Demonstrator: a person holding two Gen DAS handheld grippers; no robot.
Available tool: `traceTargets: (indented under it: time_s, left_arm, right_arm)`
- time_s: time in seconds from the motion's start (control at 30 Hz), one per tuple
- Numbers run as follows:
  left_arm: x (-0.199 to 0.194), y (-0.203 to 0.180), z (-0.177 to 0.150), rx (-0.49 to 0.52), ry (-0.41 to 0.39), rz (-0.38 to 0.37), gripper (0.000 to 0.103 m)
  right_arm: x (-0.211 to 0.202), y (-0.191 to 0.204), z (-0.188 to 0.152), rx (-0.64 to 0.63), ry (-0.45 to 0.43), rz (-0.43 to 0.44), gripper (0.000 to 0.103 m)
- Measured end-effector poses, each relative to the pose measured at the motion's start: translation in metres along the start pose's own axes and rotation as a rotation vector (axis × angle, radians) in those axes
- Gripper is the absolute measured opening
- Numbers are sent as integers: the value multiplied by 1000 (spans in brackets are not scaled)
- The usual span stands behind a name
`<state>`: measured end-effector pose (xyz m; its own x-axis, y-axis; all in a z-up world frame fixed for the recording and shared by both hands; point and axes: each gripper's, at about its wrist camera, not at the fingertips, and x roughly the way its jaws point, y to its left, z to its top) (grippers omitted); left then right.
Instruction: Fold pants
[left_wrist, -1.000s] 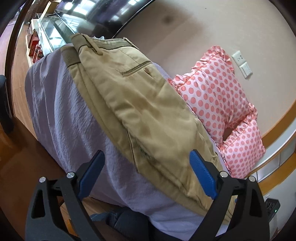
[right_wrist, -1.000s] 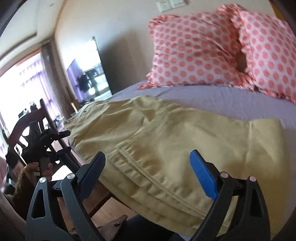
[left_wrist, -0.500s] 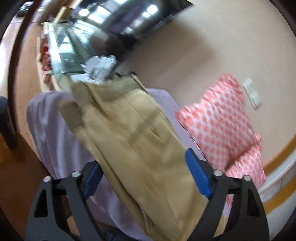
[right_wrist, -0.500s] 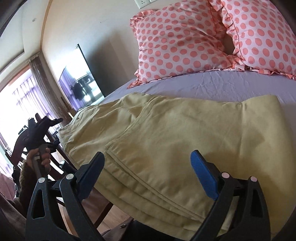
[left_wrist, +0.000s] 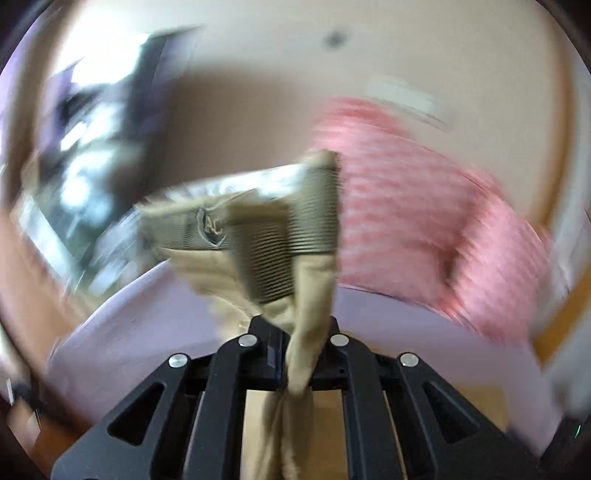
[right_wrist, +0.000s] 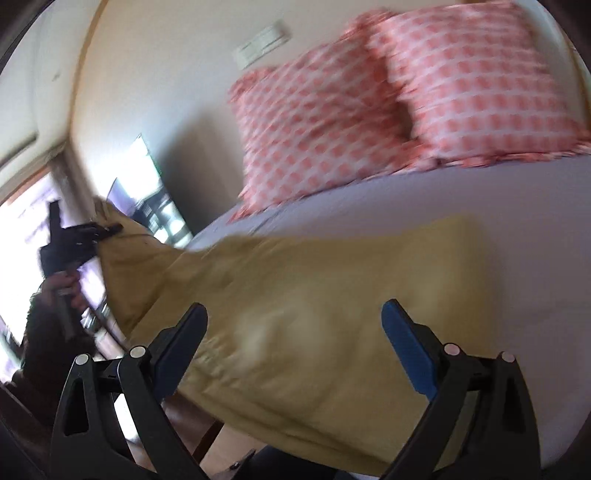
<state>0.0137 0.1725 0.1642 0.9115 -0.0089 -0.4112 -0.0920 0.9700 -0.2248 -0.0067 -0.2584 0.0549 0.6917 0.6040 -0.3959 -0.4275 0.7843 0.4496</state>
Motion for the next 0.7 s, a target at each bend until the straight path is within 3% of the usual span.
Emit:
traceTargets:
  time_s: [0.1,0.17,0.23,0.3,0.33,0.43,0.47,0.53,0.57,0.6,0.63,0.7]
  left_arm:
    - [8,-114,-18,264,39,-225,10]
    - [16,-171,-49,396,98,-349,10]
    - [30,-224,-101,548,212,-460,9]
    - [41,-256,-156,694,324,-503,9]
    - [38,-264,-178,757,329,-511,11]
    - [14,-271,-210,955,172,-432,13]
    - [8,-265,-207,948,181,-455,14]
    - [-1,-244,-188,858,224,-538,24]
    - [-4,-229,-176,788,245,-579,28]
    - [-6,-204,-156,677,273,-625,41]
    - [-10,-184,-141,580,269,-642,53]
    - [-1,-157,-114,427,252,-601,61]
  right_arm:
    - [-29,-35,7,112,-79,-60,100]
    - [-44,-56,9,183,-105,-86,100]
    - [-59,-81,10,281,-129,-91,100]
    - [-63,-97,11,351,-119,-54,100]
    - [-62,-103,12,375,-101,-25,100]
    - [-41,-110,21,385,-8,4,100]
    - [-34,-110,23,379,19,1,100]
    - [-15,-108,27,357,85,4,98]
    - [-3,-107,29,340,125,-1,92]
    - [4,-105,29,326,151,-11,86]
    - [9,-105,28,315,167,-17,84]
    - [16,-101,28,279,186,-43,77]
